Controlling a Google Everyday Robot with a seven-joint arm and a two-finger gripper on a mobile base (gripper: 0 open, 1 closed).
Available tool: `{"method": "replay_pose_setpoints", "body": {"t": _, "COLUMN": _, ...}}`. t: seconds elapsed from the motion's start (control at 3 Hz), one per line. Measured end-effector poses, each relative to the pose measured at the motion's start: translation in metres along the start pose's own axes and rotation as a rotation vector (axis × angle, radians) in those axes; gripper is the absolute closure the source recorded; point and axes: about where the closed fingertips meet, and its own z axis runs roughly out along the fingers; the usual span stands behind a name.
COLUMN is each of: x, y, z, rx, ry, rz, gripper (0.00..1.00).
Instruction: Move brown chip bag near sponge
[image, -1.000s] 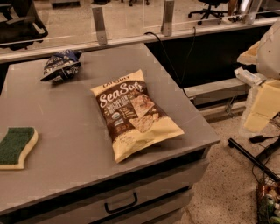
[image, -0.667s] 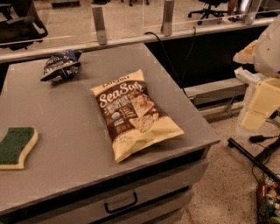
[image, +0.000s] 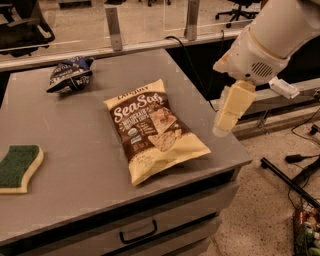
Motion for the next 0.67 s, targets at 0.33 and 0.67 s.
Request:
{"method": "replay_pose_setpoints", "body": {"t": 0.33, "x": -0.037, "y": -0.015, "z": 0.036, "rx": -0.051, "ry": -0.081, "rz": 0.024, "gripper": 0.0}}
{"method": "replay_pose_setpoints", "body": {"t": 0.67, "x": -0.069, "y": -0.01, "z": 0.062, "rx": -0.106, "ry": -0.135, "rz": 0.039, "gripper": 0.0}}
